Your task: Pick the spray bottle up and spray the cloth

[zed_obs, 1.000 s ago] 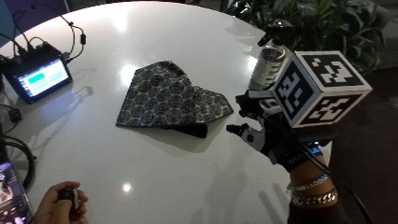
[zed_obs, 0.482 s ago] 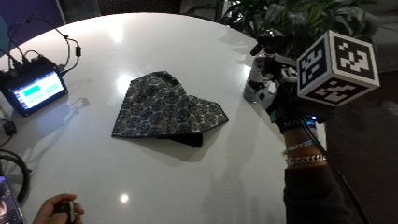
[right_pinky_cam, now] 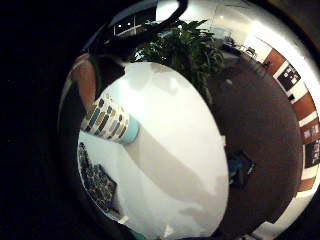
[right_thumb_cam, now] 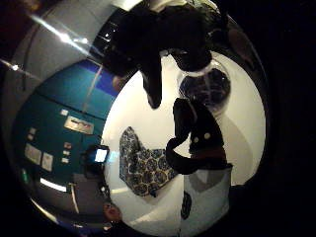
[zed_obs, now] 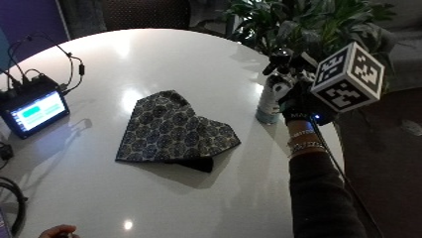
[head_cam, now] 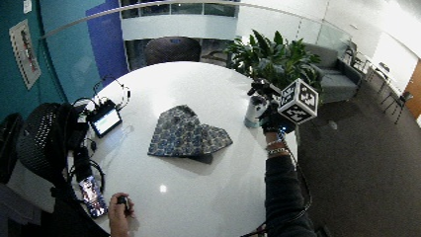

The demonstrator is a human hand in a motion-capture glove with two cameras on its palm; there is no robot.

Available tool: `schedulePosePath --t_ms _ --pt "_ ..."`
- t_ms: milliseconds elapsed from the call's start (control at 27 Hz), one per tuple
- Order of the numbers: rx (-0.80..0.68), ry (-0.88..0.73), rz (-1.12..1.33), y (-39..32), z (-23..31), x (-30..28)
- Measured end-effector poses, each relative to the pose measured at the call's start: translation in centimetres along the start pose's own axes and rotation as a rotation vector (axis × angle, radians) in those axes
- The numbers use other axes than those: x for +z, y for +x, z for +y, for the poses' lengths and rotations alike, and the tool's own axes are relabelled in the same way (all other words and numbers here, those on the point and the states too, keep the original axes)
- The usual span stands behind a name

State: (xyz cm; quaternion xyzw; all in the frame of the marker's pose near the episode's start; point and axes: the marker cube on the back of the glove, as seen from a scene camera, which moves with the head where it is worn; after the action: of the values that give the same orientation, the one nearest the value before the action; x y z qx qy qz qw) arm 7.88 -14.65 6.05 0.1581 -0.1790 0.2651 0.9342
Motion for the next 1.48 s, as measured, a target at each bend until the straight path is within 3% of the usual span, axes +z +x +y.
schedulePosePath --t_ms 222,593,778,1186,1482 --pt "0.028 0.035 -0.298 1.4 -1.3 2.2" --pt "0.055 0.227 -0.434 6.3 -0.7 1.9" --pt "0.0 0.325 -0.358 7.6 -0.4 -0.1" --pt "-0.492 0.39 0.075 -1.8 0.8 -5.4" --pt "-0.85 0.374 0.414 -8.4 1.4 -4.5"
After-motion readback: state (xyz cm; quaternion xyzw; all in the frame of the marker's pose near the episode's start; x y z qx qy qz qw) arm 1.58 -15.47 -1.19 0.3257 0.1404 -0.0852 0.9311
